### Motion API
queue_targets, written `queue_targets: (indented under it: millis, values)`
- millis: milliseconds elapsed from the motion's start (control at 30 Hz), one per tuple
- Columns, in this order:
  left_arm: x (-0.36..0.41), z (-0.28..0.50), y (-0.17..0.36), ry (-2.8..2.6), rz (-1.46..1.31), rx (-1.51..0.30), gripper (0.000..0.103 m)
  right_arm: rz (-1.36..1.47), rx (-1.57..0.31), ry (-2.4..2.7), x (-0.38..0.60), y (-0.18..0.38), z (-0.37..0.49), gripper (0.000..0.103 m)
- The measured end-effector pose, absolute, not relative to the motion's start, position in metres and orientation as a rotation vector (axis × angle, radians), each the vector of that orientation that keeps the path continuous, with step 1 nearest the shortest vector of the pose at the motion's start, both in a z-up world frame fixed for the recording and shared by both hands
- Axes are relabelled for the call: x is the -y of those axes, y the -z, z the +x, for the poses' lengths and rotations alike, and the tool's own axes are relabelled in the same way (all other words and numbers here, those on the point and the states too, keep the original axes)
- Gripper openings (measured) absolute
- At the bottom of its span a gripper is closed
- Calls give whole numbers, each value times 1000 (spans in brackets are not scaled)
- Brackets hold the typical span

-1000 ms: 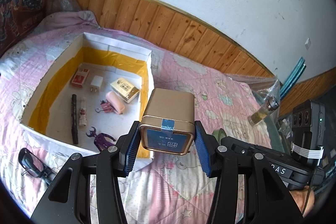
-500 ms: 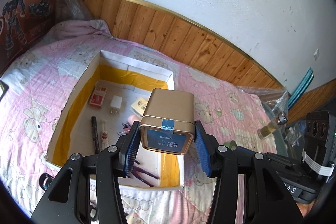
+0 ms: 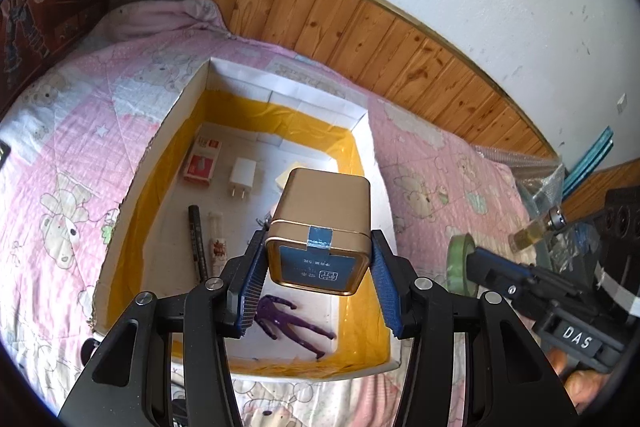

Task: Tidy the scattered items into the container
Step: 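Carry the gold tin and green tape roll over the white box with both tools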

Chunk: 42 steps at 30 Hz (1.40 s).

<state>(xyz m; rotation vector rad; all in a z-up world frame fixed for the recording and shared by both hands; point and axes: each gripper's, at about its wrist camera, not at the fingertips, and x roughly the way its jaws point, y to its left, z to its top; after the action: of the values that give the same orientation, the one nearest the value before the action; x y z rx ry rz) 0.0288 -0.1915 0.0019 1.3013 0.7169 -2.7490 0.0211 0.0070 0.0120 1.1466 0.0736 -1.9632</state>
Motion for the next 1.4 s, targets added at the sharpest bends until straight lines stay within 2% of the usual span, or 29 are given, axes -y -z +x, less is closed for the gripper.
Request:
queue_targets:
  millis: [467, 767, 1033, 1200, 1400]
  values:
    - [168, 11, 34, 2653, 1486, -746, 51, 1140, -133, 1945, 41, -19, -21, 16]
    - [153, 3, 42, 2608, 1512, -608, 51, 1139, -190, 1917, 71, -14, -41, 16]
    - [146, -3, 44, 2609, 1522, -596, 51, 1147, -229, 1907, 93, -12, -55, 16]
    - [144, -5, 47, 2594, 1556, -607, 51, 1148, -258, 1896, 108, -10, -61, 16]
    - [150, -7, 55, 2545, 1587, -700, 51, 1165, -287, 1878, 127, -3, -68, 16]
